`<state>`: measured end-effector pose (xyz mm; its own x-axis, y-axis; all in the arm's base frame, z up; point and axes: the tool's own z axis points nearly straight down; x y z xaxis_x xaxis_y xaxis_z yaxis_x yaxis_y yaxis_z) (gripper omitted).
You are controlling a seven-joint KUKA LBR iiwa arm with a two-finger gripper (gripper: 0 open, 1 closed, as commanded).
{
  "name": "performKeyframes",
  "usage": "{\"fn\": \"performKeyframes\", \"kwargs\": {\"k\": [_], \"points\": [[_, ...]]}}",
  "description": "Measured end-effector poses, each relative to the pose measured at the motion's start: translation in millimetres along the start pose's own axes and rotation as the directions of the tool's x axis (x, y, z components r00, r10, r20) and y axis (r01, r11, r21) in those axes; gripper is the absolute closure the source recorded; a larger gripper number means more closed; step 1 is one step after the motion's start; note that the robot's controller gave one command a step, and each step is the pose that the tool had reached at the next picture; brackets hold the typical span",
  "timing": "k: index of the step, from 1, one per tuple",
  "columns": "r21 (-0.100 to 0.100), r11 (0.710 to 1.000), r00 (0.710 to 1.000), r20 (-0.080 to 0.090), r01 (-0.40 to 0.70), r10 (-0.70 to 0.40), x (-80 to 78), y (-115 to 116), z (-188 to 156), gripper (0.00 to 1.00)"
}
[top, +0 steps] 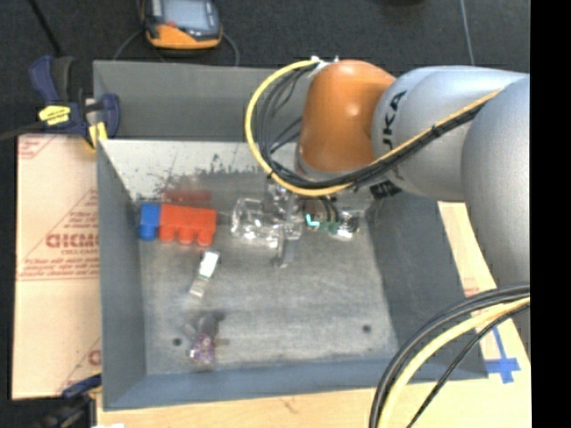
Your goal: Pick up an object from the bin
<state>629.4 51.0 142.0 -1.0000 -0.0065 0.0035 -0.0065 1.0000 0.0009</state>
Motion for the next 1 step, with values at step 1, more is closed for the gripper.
{"fn": "performKeyframes", "kwargs": {"k": [1], "points": [[-0.003,0.994,0.994,0.02,-0.111,0.111,-25.3,23.8,53.7,0.0]]}}
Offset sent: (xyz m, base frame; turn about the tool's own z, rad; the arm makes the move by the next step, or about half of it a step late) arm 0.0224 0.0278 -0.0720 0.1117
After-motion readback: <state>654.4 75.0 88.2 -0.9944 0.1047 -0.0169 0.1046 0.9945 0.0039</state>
